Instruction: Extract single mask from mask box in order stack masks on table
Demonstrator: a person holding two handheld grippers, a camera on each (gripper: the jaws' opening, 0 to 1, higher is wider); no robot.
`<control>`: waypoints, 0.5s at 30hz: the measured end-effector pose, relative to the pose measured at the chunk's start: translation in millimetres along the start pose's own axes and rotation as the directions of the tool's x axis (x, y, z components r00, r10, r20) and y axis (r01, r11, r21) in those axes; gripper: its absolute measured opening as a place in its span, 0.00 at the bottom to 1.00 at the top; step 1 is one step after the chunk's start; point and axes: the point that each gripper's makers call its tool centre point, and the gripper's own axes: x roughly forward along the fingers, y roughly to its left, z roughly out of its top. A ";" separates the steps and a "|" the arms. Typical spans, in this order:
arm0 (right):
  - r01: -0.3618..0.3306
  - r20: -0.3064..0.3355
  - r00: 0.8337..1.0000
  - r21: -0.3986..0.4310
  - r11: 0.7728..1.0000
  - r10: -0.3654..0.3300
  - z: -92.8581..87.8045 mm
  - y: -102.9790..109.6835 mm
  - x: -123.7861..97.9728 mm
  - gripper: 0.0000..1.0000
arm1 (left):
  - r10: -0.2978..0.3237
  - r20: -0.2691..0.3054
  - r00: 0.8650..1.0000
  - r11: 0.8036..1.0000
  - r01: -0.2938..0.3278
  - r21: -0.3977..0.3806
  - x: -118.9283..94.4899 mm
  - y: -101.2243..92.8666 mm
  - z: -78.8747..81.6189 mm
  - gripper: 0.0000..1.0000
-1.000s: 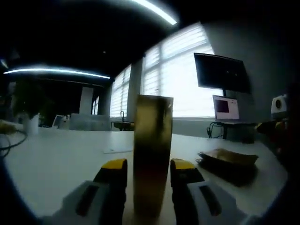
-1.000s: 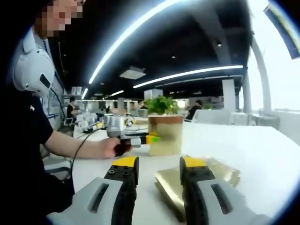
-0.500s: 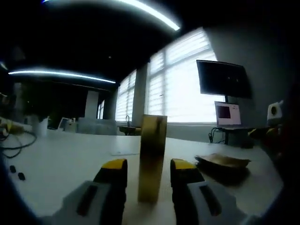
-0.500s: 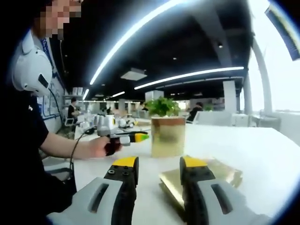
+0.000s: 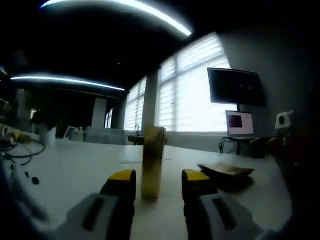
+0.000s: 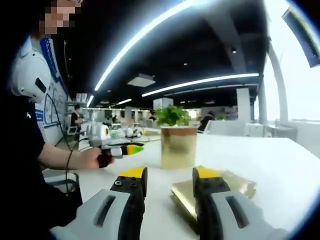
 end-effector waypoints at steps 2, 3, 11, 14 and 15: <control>0.000 0.001 1.000 -0.001 1.000 0.000 -1.3 0.4 0.1 0.33 | -0.011 -0.010 1.000 1.000 0.012 0.013 -7.2 -3.9 -2.8 0.39; 0.000 -0.002 1.000 -0.001 1.000 0.000 -3.2 0.6 0.8 0.33 | -0.014 -0.011 1.000 1.000 0.014 0.013 -9.9 -5.2 -3.0 0.39; 0.010 0.010 1.000 0.017 1.000 -0.010 -10.6 -8.0 -4.4 0.35 | -0.023 -0.005 1.000 1.000 0.023 0.001 -33.4 -7.7 3.4 0.43; 0.010 -0.007 1.000 0.019 1.000 -0.009 -18.0 -13.4 -7.5 0.35 | 0.001 -0.006 1.000 0.999 -0.002 -0.033 -45.3 -0.7 4.0 0.44; 0.009 -0.010 1.000 0.021 1.000 -0.009 -20.2 -14.5 -8.7 0.36 | 0.006 -0.004 1.000 0.999 -0.006 -0.037 -49.2 0.4 4.5 0.45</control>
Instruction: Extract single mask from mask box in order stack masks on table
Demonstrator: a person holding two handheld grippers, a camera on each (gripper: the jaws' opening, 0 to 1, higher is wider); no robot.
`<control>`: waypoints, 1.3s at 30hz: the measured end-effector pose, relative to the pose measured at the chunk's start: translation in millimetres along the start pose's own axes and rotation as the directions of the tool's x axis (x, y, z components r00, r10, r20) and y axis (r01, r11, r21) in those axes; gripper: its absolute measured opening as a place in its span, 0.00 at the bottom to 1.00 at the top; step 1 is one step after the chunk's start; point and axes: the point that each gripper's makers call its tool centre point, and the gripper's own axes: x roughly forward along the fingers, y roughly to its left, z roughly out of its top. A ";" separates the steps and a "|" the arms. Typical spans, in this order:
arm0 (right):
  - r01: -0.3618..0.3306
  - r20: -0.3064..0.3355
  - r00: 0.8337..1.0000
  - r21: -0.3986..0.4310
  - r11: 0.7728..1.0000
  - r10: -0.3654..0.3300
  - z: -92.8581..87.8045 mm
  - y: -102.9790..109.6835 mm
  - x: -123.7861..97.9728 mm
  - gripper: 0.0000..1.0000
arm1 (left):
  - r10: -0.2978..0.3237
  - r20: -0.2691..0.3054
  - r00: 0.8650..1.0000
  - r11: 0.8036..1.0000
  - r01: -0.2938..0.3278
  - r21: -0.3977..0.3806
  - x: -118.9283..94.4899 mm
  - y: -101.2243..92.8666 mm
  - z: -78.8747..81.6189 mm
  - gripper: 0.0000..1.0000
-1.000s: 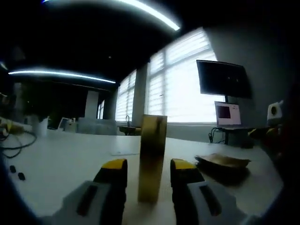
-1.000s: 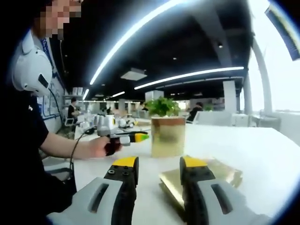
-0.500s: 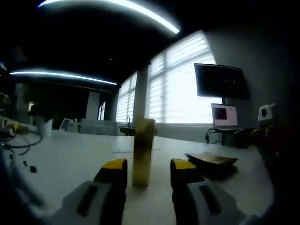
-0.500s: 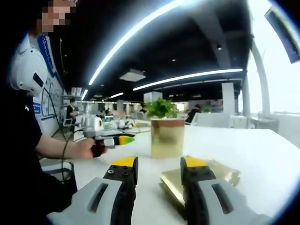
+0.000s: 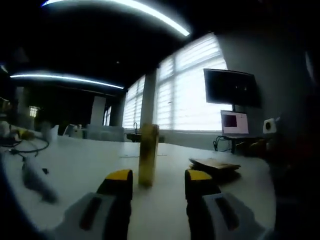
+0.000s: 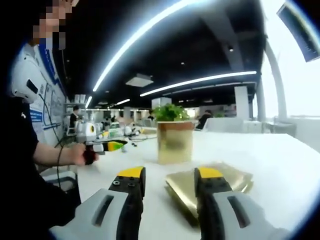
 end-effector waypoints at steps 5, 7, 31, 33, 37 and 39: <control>0.005 0.032 0.999 0.034 0.999 -0.006 -5.6 -4.5 -6.6 0.40 | 0.008 -0.009 1.000 1.000 -0.008 0.000 -14.2 5.6 -1.3 0.47; 0.006 0.039 0.999 0.041 0.999 -0.008 -7.4 -5.8 -7.1 0.40 | 0.005 -0.005 1.000 1.000 -0.005 0.002 -17.4 6.0 0.8 0.48; 0.003 0.079 0.997 0.066 0.998 -0.008 -14.2 3.8 -0.3 0.41 | -0.034 0.018 0.999 0.999 0.034 -0.019 -28.6 0.1 6.0 0.48; 0.005 0.082 0.997 0.068 0.998 -0.011 -18.2 2.3 -1.4 0.41 | -0.035 0.027 0.999 0.999 0.036 -0.033 -29.2 -2.0 5.3 0.48; -0.004 0.081 0.997 0.022 1.000 0.002 -18.6 7.7 -2.1 0.40 | -0.043 0.009 0.999 0.998 0.043 0.054 -29.7 -11.7 -0.2 0.46; -0.028 0.042 0.999 -0.009 1.000 0.028 -25.6 14.7 -0.1 0.40 | -0.059 0.002 0.998 0.996 0.059 0.068 -29.4 -12.8 -1.8 0.46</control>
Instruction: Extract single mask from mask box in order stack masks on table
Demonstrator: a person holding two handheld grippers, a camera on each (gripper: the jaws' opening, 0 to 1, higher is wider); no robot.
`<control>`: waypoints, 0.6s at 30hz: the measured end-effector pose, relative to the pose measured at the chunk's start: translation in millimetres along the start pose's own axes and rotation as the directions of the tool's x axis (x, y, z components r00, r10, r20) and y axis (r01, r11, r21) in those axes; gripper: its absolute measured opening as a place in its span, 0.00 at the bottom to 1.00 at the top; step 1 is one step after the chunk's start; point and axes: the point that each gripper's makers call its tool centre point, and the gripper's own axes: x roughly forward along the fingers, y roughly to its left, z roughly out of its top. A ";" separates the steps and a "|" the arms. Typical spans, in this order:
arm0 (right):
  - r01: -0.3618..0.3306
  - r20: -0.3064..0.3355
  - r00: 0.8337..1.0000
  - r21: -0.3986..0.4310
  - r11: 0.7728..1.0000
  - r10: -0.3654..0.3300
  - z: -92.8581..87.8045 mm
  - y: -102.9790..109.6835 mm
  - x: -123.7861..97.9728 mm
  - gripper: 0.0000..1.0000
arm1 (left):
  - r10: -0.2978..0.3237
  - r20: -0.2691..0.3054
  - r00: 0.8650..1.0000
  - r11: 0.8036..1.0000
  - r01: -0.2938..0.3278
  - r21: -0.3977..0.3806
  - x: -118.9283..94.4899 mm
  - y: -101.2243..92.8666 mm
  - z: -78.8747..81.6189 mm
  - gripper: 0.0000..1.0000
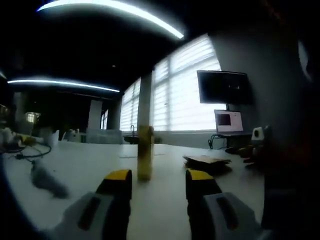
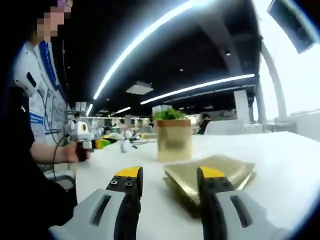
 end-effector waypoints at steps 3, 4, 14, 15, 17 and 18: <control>-0.002 -0.012 1.000 -0.028 1.000 0.001 -3.3 0.5 1.3 0.40 | -0.001 -0.006 1.000 1.000 0.001 0.006 -0.9 0.1 -1.4 0.46; -0.005 -0.013 1.000 -0.024 1.000 0.005 -4.4 -2.8 0.0 0.40 | 0.000 -0.008 1.000 1.000 0.000 0.008 -0.7 -0.2 -1.8 0.46; 0.000 0.049 0.999 0.034 0.999 -0.002 4.3 -13.5 -3.8 0.39 | -0.011 0.000 1.000 1.000 0.011 -0.018 -2.4 5.5 -0.8 0.47; 0.000 0.047 0.999 0.035 0.999 -0.001 4.0 -13.6 -3.6 0.39 | -0.012 0.000 1.000 1.000 0.012 -0.026 -2.3 8.3 -1.3 0.47; -0.002 0.050 0.999 0.048 0.999 0.000 4.3 -15.5 -4.0 0.39 | -0.019 -0.004 1.000 0.999 0.019 -0.042 -1.9 10.5 -2.6 0.47; -0.003 0.058 0.998 0.060 0.998 -0.001 5.3 -17.3 -4.8 0.39 | -0.021 -0.006 1.000 0.999 0.020 -0.047 -1.8 11.2 -3.1 0.47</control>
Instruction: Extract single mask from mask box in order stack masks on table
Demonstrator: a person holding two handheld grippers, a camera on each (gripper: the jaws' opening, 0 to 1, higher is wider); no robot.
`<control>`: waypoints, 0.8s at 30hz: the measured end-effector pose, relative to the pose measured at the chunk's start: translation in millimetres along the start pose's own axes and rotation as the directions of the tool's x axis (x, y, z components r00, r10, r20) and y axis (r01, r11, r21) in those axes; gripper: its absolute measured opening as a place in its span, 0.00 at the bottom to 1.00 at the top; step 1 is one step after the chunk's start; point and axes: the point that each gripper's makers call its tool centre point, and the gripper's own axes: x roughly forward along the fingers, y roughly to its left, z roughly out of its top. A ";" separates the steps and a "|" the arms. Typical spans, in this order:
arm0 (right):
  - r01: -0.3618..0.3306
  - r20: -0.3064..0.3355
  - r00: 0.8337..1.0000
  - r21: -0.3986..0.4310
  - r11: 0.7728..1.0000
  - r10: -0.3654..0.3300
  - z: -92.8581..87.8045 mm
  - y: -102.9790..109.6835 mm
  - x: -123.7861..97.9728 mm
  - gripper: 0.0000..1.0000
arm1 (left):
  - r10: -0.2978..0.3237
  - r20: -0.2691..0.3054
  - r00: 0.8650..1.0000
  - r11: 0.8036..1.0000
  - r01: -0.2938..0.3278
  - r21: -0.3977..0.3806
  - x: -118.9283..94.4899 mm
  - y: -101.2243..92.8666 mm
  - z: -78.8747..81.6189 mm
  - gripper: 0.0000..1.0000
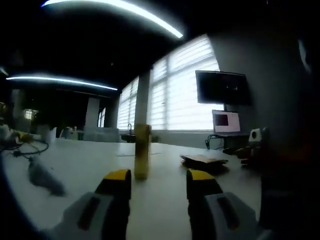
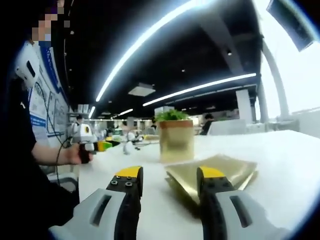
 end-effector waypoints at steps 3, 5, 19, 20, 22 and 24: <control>0.009 0.025 1.000 0.019 1.000 -0.010 3.7 -3.0 -2.7 0.39 | -0.006 0.000 1.000 1.000 0.006 -0.001 0.1 2.2 -1.4 0.47; 0.020 0.045 0.999 0.026 0.999 -0.022 6.6 -5.2 -5.1 0.39 | -0.009 -0.004 1.000 1.000 0.009 0.000 0.6 9.2 -3.8 0.47; 0.005 0.060 0.998 0.034 0.999 -0.007 8.6 -2.4 -4.1 0.36 | 0.001 0.029 1.000 1.000 -0.001 -0.014 -1.2 -3.2 5.2 0.48; 0.003 0.063 0.998 0.031 1.000 -0.005 9.3 -2.3 -4.3 0.36 | -0.002 0.031 1.000 1.000 0.002 -0.007 -1.7 -5.2 5.7 0.48; 0.001 0.069 0.998 0.026 1.000 -0.002 10.5 0.7 -4.5 0.36 | -0.008 0.035 0.999 1.000 0.008 0.004 -2.6 -8.7 6.6 0.48; 0.000 0.071 0.997 0.020 1.000 -0.001 11.1 3.3 -4.2 0.35 | -0.007 0.048 0.999 1.000 0.007 0.006 -3.7 -8.6 9.0 0.48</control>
